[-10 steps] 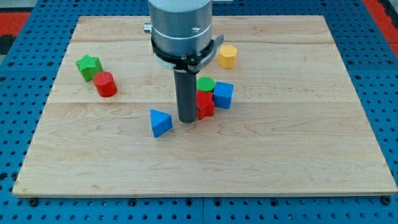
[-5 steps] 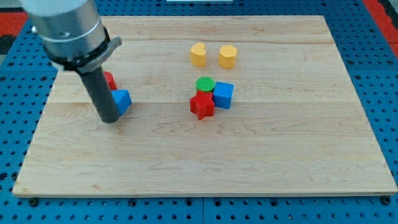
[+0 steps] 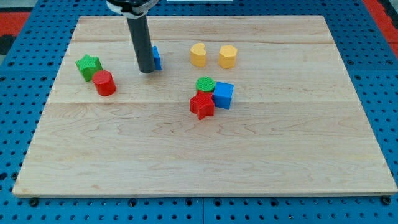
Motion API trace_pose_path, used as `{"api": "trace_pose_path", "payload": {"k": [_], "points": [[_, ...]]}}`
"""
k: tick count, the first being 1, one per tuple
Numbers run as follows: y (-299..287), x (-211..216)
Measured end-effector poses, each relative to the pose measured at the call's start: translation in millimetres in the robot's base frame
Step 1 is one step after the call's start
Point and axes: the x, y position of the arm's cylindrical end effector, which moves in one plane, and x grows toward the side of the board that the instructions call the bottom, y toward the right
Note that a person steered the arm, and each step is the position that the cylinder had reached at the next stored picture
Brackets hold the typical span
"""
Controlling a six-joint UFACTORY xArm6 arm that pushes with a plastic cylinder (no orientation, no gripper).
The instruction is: Move the blue triangle towards the center
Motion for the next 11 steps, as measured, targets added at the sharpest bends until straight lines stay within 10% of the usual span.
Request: {"api": "trace_pose_path", "payload": {"k": [11], "points": [[14.5, -64.8]]}}
